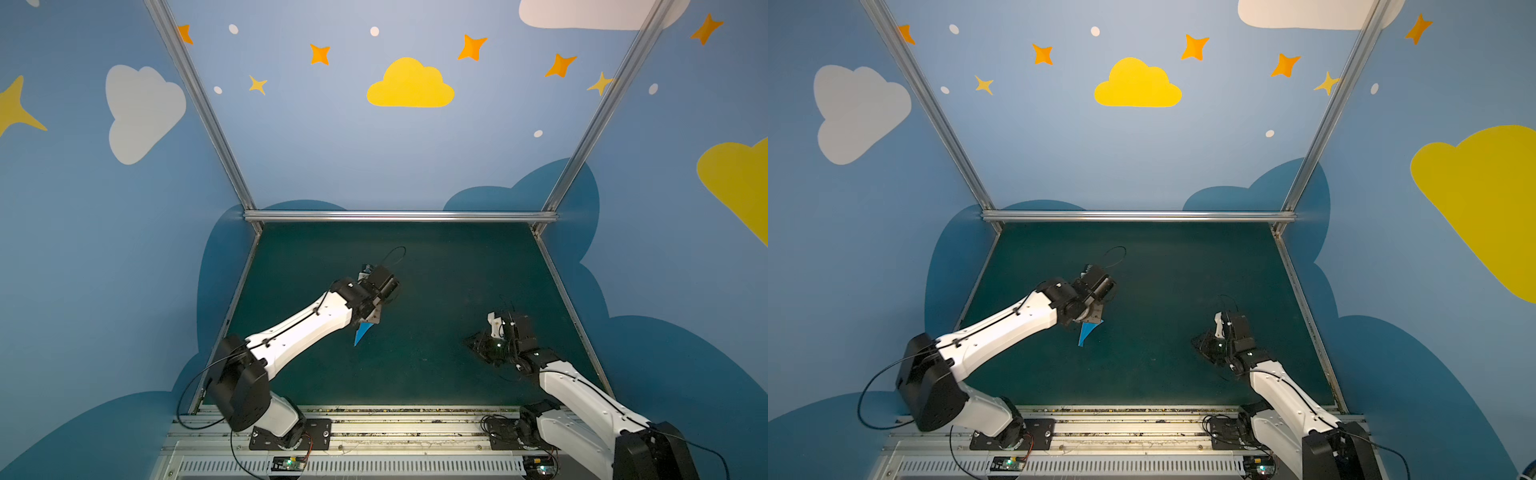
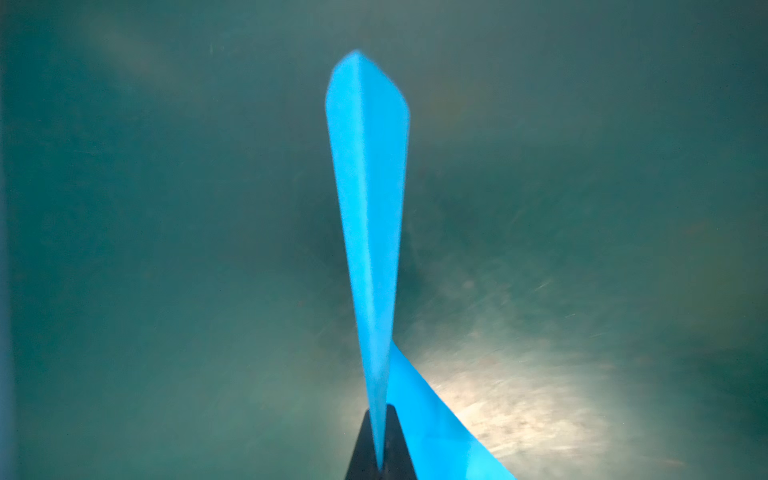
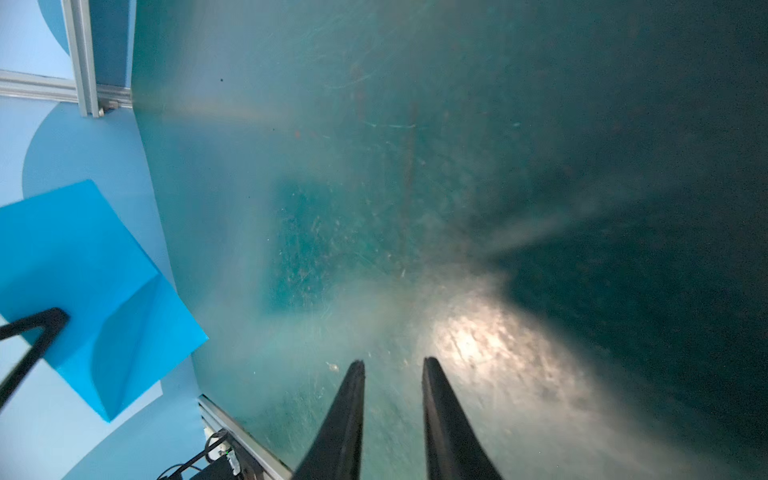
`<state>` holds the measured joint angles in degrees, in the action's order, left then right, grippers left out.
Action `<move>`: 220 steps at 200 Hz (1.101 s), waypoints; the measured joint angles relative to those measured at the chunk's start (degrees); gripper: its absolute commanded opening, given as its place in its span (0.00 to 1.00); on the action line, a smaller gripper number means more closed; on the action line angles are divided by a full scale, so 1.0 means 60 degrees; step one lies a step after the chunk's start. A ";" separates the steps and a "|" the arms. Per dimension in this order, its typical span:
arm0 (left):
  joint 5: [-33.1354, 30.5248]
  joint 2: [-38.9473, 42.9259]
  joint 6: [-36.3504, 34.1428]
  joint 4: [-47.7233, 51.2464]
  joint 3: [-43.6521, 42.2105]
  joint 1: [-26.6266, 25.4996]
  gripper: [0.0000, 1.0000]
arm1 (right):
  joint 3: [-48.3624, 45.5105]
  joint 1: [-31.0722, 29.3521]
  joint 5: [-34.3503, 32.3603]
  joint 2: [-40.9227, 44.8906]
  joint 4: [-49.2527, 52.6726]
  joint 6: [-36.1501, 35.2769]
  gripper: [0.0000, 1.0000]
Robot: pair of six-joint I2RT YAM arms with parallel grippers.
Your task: Fold a paper plane with a square sheet of paper (fold left side to right side)
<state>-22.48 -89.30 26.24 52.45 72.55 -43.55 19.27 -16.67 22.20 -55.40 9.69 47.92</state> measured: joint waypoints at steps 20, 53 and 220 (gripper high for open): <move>-0.0390 -0.1282 0.0277 0.0452 0.0699 -0.0688 0.12 | -0.0004 0.0503 0.0441 -0.0018 0.0080 -0.0233 0.25; -0.0382 -0.3909 0.0692 0.0863 0.2841 -0.1803 0.36 | 0.0000 0.1129 0.1013 -0.0036 0.0259 -0.0550 0.29; 0.3064 0.1894 0.1330 -0.3078 -0.3515 0.1643 0.73 | 0.1308 -0.3472 0.0710 -0.1872 -0.0310 0.0127 0.49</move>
<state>-4.10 -77.93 34.22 33.98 51.46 -33.69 27.11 -37.50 26.46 -66.63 7.84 48.69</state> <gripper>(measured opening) 0.718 0.460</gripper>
